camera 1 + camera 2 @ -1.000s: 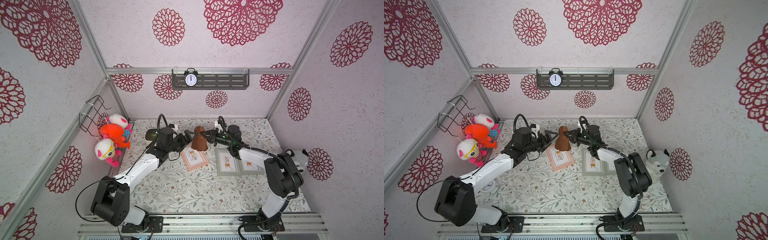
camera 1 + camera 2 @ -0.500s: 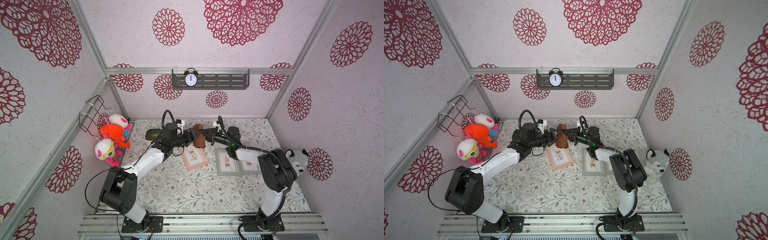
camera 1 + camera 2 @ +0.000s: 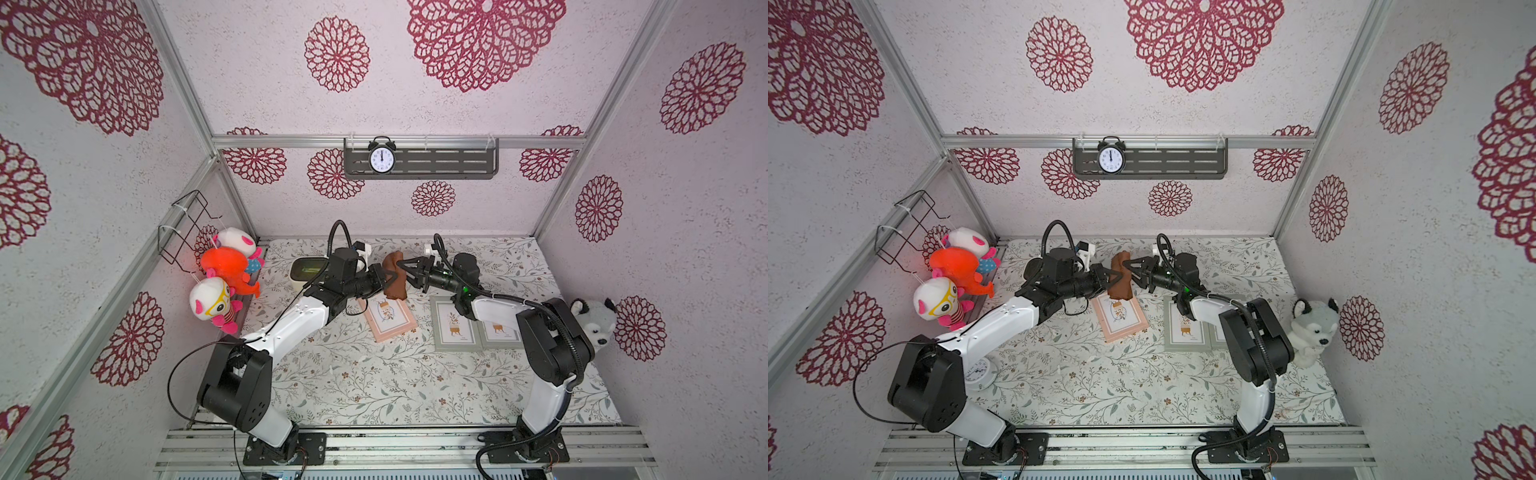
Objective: Wipe the picture frame with a cloth
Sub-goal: Adjust the cleaning item, then wipe the dirt from the picture frame.
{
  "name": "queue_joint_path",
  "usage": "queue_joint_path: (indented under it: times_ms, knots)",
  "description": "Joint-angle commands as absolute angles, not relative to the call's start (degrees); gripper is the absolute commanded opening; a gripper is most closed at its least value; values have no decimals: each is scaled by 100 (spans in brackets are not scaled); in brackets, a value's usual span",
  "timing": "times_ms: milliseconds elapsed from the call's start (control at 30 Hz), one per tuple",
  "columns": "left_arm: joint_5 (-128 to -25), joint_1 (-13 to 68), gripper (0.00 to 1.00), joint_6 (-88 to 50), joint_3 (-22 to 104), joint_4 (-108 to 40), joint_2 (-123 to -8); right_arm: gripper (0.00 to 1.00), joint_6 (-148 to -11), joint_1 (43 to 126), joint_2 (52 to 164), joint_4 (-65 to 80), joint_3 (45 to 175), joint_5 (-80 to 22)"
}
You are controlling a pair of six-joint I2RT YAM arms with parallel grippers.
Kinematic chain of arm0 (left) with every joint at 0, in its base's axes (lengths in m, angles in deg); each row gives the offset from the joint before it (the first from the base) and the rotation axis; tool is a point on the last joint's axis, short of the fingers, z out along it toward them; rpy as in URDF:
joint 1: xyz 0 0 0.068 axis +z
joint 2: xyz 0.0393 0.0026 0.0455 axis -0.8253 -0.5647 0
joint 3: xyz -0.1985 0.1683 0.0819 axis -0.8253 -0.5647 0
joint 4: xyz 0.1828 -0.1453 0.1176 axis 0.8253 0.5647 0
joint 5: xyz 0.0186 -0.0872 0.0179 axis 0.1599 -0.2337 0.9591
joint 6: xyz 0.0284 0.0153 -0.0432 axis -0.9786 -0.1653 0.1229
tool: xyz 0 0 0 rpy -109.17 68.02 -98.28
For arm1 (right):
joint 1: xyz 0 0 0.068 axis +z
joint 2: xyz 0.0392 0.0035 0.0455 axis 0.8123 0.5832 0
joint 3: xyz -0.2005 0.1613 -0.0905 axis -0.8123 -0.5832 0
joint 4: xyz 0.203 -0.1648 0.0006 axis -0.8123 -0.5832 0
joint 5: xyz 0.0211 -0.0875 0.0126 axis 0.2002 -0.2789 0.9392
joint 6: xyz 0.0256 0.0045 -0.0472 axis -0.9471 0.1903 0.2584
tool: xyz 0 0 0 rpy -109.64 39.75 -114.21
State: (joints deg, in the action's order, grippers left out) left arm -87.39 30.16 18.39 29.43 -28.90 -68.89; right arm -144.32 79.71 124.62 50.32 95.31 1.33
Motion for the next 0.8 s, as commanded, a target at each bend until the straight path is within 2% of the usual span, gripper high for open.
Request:
queue_joint_path:
  times_ms: [0, 67, 267, 400, 600, 700, 767]
  knots:
    - [-7890, 3262, 0, 1389, 2629, -1699, -6247, 59, -12444, 7796, 11919, 3358, 9543, -353]
    - [-7335, 3423, 0, 1267, 2435, -962, -5960, 62, -11593, 7796, 11851, 2552, 9512, -676]
    - [-5767, 3491, 0, 1019, 2173, 679, -5662, 62, -9772, 7947, 12151, 780, 9738, -2007]
    - [-5715, 3489, 0, 1086, 2073, 640, -5878, 59, -9252, 8099, 12629, 308, 10145, -2376]
    - [-5906, 3419, 0, 1045, 2252, 242, -6581, 54, -8918, 8338, 13485, -39, 10984, -2313]
    - [-5890, 3324, 0, 880, 2453, 88, -6914, 50, -8872, 8429, 13847, -175, 11362, -2311]
    - [-5848, 3255, 0, 774, 2628, 47, -7175, 43, -8858, 8465, 14011, -274, 11543, -2371]
